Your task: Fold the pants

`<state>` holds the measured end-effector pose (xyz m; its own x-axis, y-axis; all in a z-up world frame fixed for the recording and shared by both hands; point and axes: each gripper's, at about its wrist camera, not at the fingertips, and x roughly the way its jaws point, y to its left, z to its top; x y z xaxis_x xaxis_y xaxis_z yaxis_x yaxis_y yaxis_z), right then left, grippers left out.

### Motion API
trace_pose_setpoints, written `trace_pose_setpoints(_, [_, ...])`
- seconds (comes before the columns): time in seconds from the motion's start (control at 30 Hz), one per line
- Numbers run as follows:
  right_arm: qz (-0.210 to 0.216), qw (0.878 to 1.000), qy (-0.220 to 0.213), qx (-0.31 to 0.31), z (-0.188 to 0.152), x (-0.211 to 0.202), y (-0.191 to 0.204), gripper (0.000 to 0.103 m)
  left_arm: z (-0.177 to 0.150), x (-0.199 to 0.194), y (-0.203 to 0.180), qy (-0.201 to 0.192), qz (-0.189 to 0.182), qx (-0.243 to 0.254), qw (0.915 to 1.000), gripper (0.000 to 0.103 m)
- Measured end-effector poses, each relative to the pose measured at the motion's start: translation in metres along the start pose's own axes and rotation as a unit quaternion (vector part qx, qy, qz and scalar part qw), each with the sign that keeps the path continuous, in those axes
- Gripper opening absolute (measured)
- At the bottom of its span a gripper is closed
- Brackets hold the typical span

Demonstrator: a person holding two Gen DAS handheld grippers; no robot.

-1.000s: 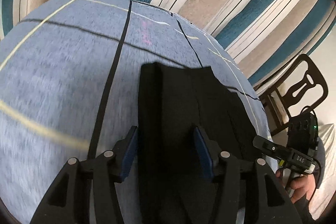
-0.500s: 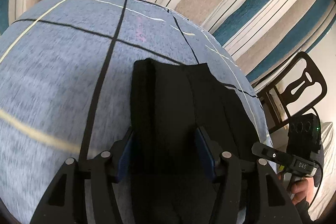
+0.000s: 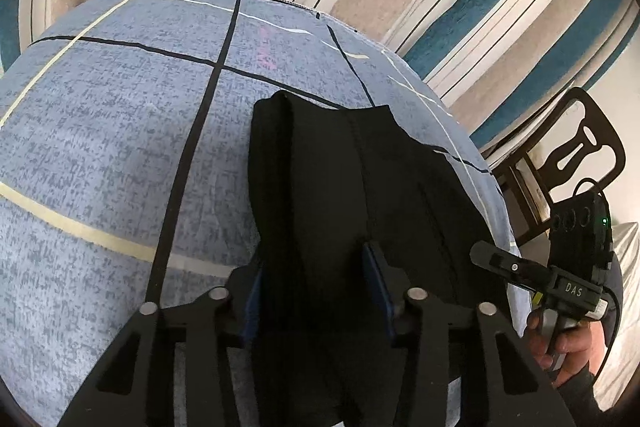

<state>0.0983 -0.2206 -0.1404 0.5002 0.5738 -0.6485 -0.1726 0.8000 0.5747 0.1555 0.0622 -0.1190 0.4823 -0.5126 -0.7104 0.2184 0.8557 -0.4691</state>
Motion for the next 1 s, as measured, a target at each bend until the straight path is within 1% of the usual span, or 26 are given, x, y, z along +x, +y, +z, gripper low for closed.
trace_pose_setpoints(0.03, [-0.001,1.0,-0.002,0.001,-0.001,-0.002,0.0,0.025,0.0,-0.001,-0.003,-0.002,0.005,0.003,1.0,0.042])
trace_pose_setpoints(0.1, [-0.002,1.0,-0.009,0.0,-0.002,-0.008,0.003,0.02,-0.001,-0.005,-0.01,-0.007,0.019,0.013,0.9997,0.037])
trace_pose_setpoints(0.3, [-0.012,0.999,-0.029,-0.033,-0.002,-0.023,0.027,0.017,0.001,-0.02,-0.03,-0.021,0.041,0.022,0.9987,0.026])
trace_pose_setpoints(0.37, [-0.01,0.998,-0.034,-0.043,-0.003,-0.028,0.037,0.017,0.002,-0.027,-0.037,-0.026,0.046,0.031,0.9981,0.025])
trace_pose_setpoints(0.47, [-0.007,0.998,-0.041,-0.055,-0.006,-0.036,0.049,0.016,0.001,-0.039,-0.044,-0.032,0.047,0.038,0.9976,0.024])
trace_pose_setpoints(0.63, [-0.003,0.996,-0.047,-0.069,-0.004,-0.038,0.062,0.016,0.0,-0.055,-0.047,-0.044,0.047,0.04,0.9971,0.024])
trace_pose_setpoints(0.87, [0.001,0.996,-0.045,-0.082,0.004,-0.024,0.075,0.016,0.005,-0.065,-0.041,-0.052,0.053,0.042,0.9964,0.024])
trace_pose_setpoints(1.0, [0.006,0.996,-0.044,-0.083,0.01,-0.012,0.081,0.016,0.013,-0.066,-0.035,-0.058,0.062,0.046,0.9954,0.023])
